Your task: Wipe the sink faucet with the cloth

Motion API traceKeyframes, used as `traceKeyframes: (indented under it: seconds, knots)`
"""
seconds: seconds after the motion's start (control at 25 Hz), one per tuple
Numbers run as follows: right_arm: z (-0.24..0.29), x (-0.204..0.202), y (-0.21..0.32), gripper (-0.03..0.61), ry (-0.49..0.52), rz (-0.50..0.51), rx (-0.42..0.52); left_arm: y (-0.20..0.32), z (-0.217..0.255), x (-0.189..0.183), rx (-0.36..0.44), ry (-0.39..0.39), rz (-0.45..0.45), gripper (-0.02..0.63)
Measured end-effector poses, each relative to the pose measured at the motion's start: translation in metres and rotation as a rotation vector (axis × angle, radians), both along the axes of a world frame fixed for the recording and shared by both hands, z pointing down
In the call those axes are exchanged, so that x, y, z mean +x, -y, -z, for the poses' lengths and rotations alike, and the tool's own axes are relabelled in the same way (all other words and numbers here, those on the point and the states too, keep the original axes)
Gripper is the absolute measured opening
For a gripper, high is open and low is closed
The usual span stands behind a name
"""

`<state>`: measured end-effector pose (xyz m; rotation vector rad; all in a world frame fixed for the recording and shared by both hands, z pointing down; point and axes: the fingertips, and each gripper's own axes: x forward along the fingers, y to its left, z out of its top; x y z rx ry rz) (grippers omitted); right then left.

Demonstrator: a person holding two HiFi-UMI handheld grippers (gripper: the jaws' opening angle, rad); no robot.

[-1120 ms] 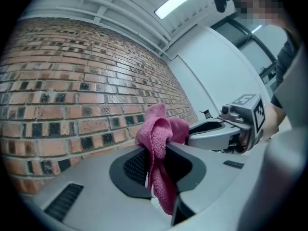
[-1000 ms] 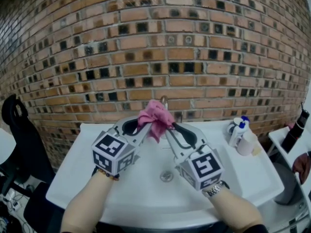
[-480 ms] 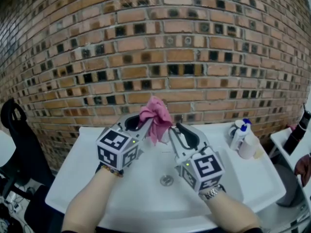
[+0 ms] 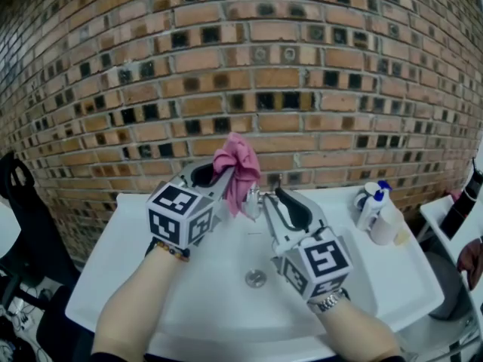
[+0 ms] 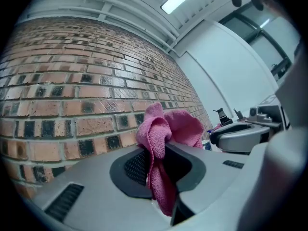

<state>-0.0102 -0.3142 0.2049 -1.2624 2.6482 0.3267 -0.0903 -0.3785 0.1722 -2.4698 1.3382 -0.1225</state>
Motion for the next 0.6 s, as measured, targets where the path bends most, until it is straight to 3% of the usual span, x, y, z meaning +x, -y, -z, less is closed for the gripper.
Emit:
traceKeyframes:
  seconds: [0.6]
  knots:
    - [-0.007, 0.003, 0.005, 0.104, -0.011, -0.006, -0.022, 0.036, 0.002, 0.002, -0.024, -0.017, 0.001, 0.054]
